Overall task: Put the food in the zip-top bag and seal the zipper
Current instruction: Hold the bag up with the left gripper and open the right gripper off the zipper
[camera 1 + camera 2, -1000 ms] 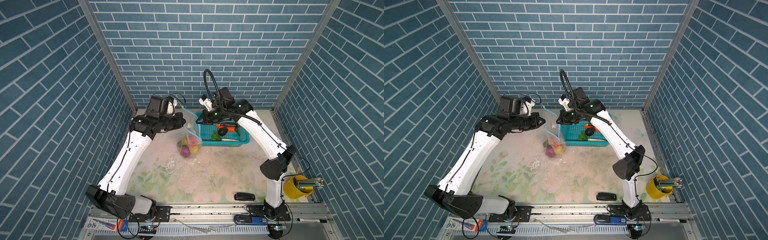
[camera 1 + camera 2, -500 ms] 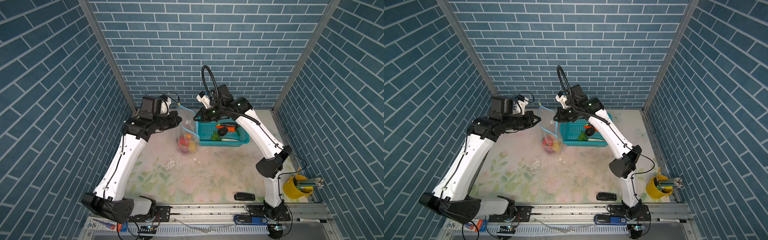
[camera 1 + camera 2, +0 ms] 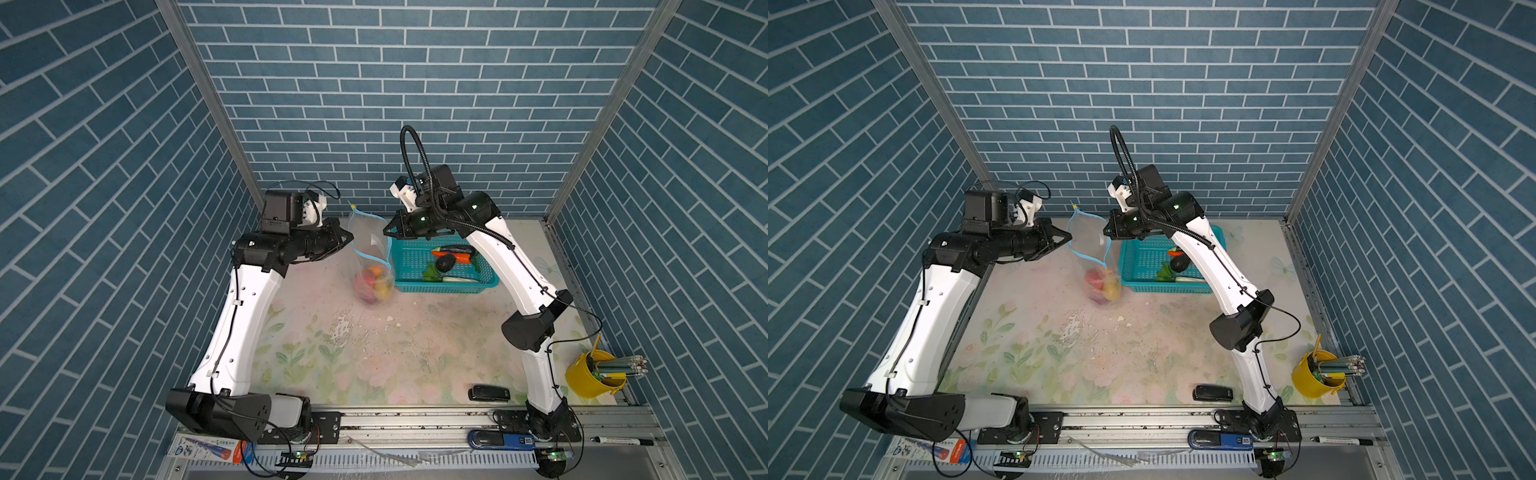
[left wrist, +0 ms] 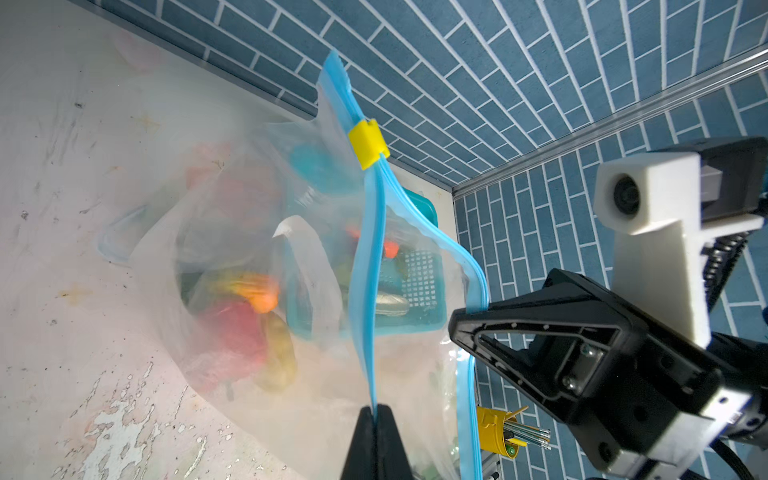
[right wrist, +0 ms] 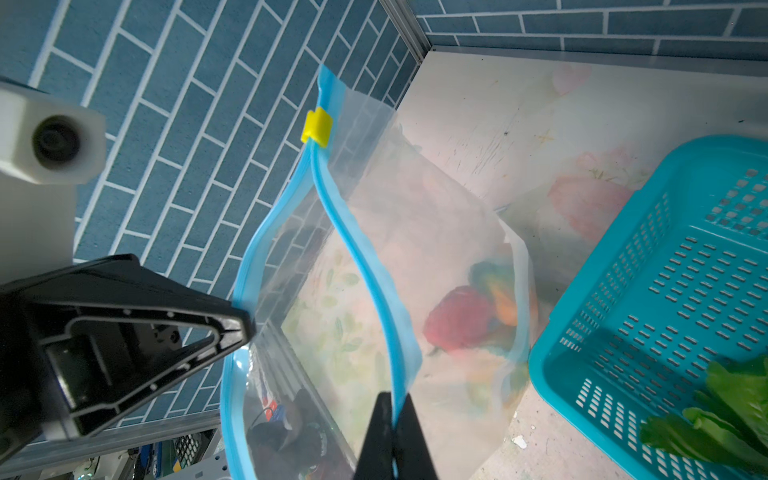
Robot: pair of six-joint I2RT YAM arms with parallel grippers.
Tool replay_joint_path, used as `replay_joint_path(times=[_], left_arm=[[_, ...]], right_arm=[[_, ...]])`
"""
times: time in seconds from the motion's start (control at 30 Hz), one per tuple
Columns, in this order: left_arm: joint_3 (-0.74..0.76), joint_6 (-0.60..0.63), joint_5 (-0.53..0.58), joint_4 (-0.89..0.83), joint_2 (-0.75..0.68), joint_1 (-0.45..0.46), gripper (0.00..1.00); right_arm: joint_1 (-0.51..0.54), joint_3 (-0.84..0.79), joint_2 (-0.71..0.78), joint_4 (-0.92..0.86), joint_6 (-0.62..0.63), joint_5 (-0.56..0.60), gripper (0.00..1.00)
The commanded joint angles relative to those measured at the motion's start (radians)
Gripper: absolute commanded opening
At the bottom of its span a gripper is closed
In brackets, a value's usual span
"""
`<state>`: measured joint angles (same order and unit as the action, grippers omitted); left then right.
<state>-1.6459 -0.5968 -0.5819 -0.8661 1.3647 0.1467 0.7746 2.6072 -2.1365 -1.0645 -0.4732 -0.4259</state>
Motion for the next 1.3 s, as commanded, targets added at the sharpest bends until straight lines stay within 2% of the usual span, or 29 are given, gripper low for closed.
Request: replay_joint_path(times=[0.0,0.17,0.53,0.9,1.1,1.27], left_arm=[[-0.028,0.010,-0.034,-0.025,0.022,-0.019,0.00],[-0.087,0.032,-0.030,-0.069,0.042,-0.019,0.00],[-0.101,0.061,-0.040,-0.112,0.075,-0.018,0.00],[-0.063,0.033,-0.081,-0.050,0.117,-0.005,0.00],[-0.064,0.038,-0.087,-0.051,0.121,0.001,0.00],[-0.061,0.043,-0.087,-0.050,0.118,0.000,0.00]], right_arm=[[0.011,0.057,-0.009,0.002,-0.019,0.012,0.00],[0.018,0.034,-0.006,0.007,-0.013,0.016,0.00],[0.022,-0.039,-0.007,0.056,-0.013,-0.011,0.00],[0.017,-0.114,0.009,0.077,0.023,0.022,0.02],[0.017,-0.122,0.016,0.078,0.028,0.045,0.11],[0.017,-0.126,0.032,0.080,0.032,0.071,0.34]])
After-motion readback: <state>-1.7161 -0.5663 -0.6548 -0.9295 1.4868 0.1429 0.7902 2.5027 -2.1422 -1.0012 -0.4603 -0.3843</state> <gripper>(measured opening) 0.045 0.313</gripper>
